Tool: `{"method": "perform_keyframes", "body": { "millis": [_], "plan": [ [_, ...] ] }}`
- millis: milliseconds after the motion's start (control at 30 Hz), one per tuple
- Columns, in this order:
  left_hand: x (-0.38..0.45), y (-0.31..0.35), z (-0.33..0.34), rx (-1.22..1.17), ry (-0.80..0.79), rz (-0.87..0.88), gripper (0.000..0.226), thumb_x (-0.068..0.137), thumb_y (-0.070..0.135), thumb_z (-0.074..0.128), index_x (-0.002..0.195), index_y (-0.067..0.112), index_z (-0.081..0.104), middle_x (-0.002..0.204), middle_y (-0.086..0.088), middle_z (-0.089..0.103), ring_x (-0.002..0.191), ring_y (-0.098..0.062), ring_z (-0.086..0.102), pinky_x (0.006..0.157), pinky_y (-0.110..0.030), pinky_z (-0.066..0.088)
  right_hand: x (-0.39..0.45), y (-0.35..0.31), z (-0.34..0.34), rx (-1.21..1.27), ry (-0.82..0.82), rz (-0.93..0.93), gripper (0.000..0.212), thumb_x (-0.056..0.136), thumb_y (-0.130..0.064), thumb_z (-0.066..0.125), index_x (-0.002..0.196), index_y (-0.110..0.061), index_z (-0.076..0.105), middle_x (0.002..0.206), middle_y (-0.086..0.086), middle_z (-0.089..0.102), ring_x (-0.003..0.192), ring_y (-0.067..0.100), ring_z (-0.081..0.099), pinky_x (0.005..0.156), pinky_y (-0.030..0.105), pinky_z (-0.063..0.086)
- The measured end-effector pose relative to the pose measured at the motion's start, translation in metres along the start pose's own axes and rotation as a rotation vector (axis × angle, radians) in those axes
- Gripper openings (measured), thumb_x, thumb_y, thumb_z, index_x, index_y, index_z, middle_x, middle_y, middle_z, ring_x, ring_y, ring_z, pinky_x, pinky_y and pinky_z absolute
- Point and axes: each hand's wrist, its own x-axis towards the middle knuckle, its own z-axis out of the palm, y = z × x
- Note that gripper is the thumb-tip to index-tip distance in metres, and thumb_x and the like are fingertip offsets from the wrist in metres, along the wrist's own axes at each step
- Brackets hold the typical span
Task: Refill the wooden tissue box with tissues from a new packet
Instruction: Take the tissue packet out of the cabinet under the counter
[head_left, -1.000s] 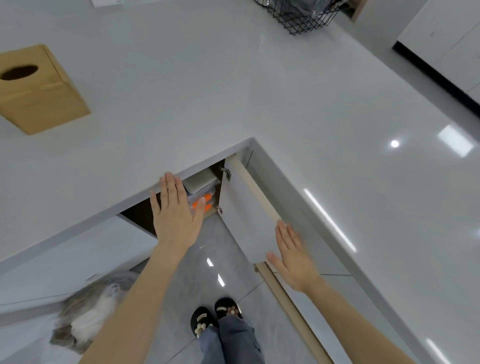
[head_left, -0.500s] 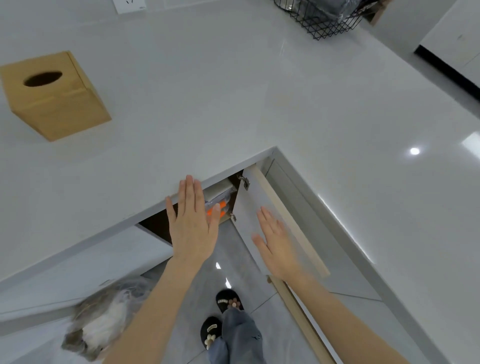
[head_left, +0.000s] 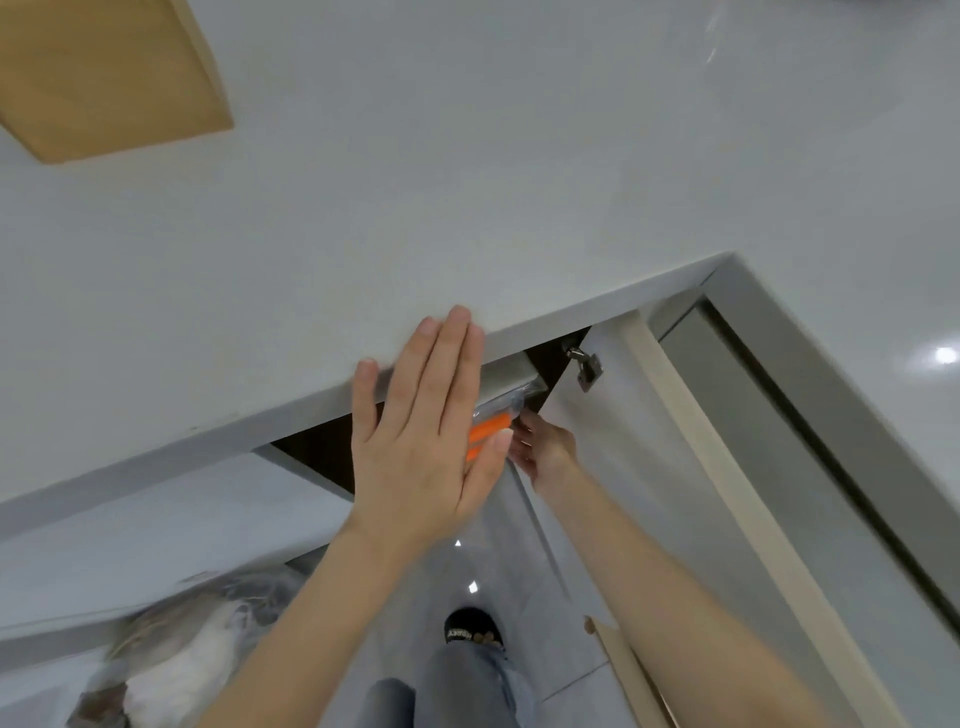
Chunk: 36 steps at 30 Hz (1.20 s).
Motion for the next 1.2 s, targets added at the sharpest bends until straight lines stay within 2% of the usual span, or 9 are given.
{"method": "perform_keyframes", "body": {
  "millis": [100, 200, 400, 600, 667, 767, 900, 1067, 1200],
  "plan": [
    [0.003, 0.0, 0.018, 0.02, 0.158, 0.008, 0.061, 0.094, 0.042, 0.016, 0.141, 0.007, 0.03, 0.14, -0.006, 0.035, 0.143, -0.011, 0.013, 0.116, -0.035, -0.003, 0.041, 0.006, 0.007, -0.05, 0.033, 0.03, 0.019, 0.087, -0.022, 0.062, 0.098, -0.006, 0.06, 0.074, 0.005, 0.061, 0.064, 0.017, 0.058, 0.06, 0.025, 0.048],
    [0.006, -0.001, 0.03, 0.035, 0.254, 0.033, 0.059, 0.092, 0.043, 0.015, 0.136, 0.01, 0.035, 0.136, -0.006, 0.039, 0.139, -0.013, 0.023, 0.116, -0.034, -0.003, 0.072, 0.01, 0.012, -0.022, 0.05, -0.003, 0.026, 0.082, -0.026, 0.067, 0.098, -0.007, 0.06, 0.085, 0.009, 0.064, 0.078, 0.024, 0.062, 0.074, 0.033, 0.051],
    [0.009, -0.007, 0.04, 0.066, 0.346, 0.066, 0.066, 0.089, 0.046, 0.014, 0.142, 0.01, 0.03, 0.134, -0.006, 0.041, 0.139, -0.006, 0.017, 0.116, -0.033, -0.005, 0.098, 0.01, 0.02, 0.085, 0.011, -0.032, 0.028, 0.09, -0.016, 0.056, 0.063, -0.016, 0.049, 0.055, 0.0, 0.052, 0.04, 0.008, 0.051, 0.042, 0.02, 0.04],
    [0.008, -0.003, 0.038, 0.032, 0.357, 0.055, 0.062, 0.089, 0.043, 0.016, 0.142, 0.014, 0.032, 0.133, -0.005, 0.043, 0.141, -0.007, 0.016, 0.116, -0.032, -0.004, 0.099, 0.034, 0.01, 0.14, 0.003, -0.033, 0.013, 0.072, -0.02, 0.059, 0.064, -0.013, 0.052, 0.073, 0.009, 0.052, 0.068, 0.024, 0.053, 0.078, 0.034, 0.043],
    [0.008, -0.002, 0.038, 0.031, 0.355, 0.045, 0.061, 0.089, 0.043, 0.016, 0.138, 0.014, 0.037, 0.132, -0.005, 0.043, 0.141, -0.006, 0.017, 0.116, -0.032, -0.003, 0.103, 0.045, 0.004, 0.204, -0.001, -0.019, 0.022, 0.056, -0.024, 0.059, 0.06, -0.014, 0.04, 0.07, 0.011, 0.039, 0.06, 0.027, 0.04, 0.07, 0.035, 0.038],
    [0.008, 0.0, 0.037, 0.014, 0.341, 0.02, 0.063, 0.088, 0.044, 0.016, 0.139, 0.014, 0.036, 0.132, -0.005, 0.044, 0.14, -0.006, 0.018, 0.116, -0.033, -0.003, 0.076, 0.042, 0.002, 0.301, 0.021, 0.008, 0.02, 0.071, -0.028, 0.053, 0.062, -0.014, 0.04, 0.066, 0.009, 0.038, 0.058, 0.025, 0.042, 0.063, 0.032, 0.043],
    [0.007, 0.004, 0.026, -0.033, 0.255, -0.013, 0.061, 0.089, 0.044, 0.018, 0.137, 0.011, 0.036, 0.134, -0.006, 0.041, 0.142, -0.006, 0.012, 0.116, -0.034, -0.003, 0.038, 0.032, -0.003, 0.297, -0.069, 0.026, 0.062, 0.058, -0.036, 0.083, 0.106, -0.004, 0.062, 0.096, 0.016, 0.067, 0.089, 0.03, 0.066, 0.087, 0.045, 0.053],
    [0.001, 0.002, 0.001, -0.052, 0.016, -0.007, 0.064, 0.091, 0.045, 0.021, 0.146, 0.01, 0.018, 0.143, -0.006, 0.032, 0.144, -0.01, 0.002, 0.115, -0.039, 0.002, -0.012, 0.012, -0.018, 0.256, -0.032, 0.019, 0.028, 0.08, -0.01, 0.07, 0.104, -0.005, 0.057, 0.085, 0.007, 0.06, 0.082, 0.024, 0.063, 0.078, 0.041, 0.055],
    [0.003, 0.006, -0.033, -0.135, -0.275, -0.053, 0.064, 0.094, 0.047, 0.015, 0.144, 0.008, 0.021, 0.151, -0.006, 0.026, 0.144, -0.009, -0.001, 0.113, -0.041, 0.006, -0.068, -0.009, -0.041, 0.16, -0.034, -0.031, 0.036, 0.08, -0.011, 0.069, 0.113, -0.002, 0.059, 0.095, 0.011, 0.066, 0.1, 0.031, 0.064, 0.077, 0.042, 0.057]
  ]
}}
